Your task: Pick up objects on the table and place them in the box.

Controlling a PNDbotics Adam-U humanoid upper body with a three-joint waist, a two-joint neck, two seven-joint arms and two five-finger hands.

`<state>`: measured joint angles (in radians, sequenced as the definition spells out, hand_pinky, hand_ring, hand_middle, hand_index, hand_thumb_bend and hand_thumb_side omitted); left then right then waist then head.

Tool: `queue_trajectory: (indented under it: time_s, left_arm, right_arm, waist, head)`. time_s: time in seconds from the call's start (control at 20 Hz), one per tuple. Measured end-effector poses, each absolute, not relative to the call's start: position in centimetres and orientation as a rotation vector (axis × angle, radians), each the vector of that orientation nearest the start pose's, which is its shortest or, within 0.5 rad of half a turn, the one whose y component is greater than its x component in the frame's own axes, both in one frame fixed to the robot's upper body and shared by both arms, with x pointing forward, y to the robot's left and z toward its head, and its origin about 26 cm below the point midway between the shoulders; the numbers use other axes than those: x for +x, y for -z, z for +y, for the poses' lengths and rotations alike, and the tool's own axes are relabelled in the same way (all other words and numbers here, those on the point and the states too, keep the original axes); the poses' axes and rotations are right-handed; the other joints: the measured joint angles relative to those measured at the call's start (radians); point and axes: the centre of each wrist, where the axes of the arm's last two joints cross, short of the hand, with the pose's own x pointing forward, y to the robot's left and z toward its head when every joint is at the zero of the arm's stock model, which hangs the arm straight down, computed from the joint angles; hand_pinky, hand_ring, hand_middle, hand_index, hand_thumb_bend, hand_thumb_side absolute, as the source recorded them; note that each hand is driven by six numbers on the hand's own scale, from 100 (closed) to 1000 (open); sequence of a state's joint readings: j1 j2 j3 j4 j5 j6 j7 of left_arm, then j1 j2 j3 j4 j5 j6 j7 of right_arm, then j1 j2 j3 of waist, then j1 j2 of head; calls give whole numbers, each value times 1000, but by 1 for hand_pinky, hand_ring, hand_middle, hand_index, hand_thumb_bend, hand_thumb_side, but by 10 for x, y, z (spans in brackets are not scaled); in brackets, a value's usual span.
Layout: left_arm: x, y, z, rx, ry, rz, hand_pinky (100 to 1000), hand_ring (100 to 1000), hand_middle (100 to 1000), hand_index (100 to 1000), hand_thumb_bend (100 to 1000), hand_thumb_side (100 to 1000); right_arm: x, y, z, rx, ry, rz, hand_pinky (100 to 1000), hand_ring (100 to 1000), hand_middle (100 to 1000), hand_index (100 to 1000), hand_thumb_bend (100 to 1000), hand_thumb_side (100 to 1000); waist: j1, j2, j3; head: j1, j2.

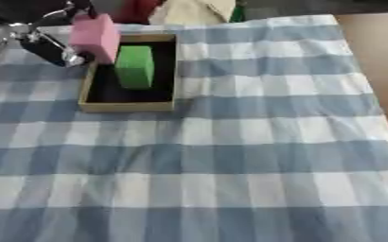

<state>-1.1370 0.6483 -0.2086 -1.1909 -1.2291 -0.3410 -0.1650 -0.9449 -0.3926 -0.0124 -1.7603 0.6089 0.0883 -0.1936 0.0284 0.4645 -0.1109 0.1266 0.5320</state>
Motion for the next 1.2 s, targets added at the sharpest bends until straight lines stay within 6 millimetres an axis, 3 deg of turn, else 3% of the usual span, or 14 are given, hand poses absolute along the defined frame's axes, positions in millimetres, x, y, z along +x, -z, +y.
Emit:
queue_trajectory:
  time_s: [0.5, 0.8, 0.95, 1.05, 1.2]
  left_arm:
    - [451, -353, 281, -1979, -2003, 1822, 544, 480, 319, 512, 159, 360]
    - [457, -339, 283, -1942, -2074, 1856, 556, 502, 357, 562, 228, 434]
    - [457, -336, 283, -1903, -2098, 1905, 670, 642, 557, 743, 358, 509]
    - [457, -337, 282, -1886, -2098, 1924, 699, 712, 642, 792, 410, 538]
    - [455, -339, 280, -1876, -2079, 1931, 709, 753, 697, 825, 429, 546]
  right_arm:
    - [351, -367, -215, 1262, 435, 3192, 772, 732, 477, 721, 264, 717]
    - [351, -364, -216, 1256, 421, 3213, 771, 731, 475, 719, 265, 718]
    - [351, -364, -217, 1258, 418, 3214, 770, 730, 474, 718, 264, 718]
    - [351, -363, -218, 1263, 415, 3217, 770, 730, 474, 718, 264, 717]
    - [352, -362, -219, 1266, 416, 3221, 770, 729, 473, 718, 265, 717]
  waist:
    - [0, 4, 0]
    - [2, 4, -4]
    - [2, 4, -4]
    - [2, 4, -2]
    - [1, 4, 2]
  head:
    - [7, -1]
    - [2, -1]
    - [1, 3]
    - [-1, 4]
    - [-6, 4]
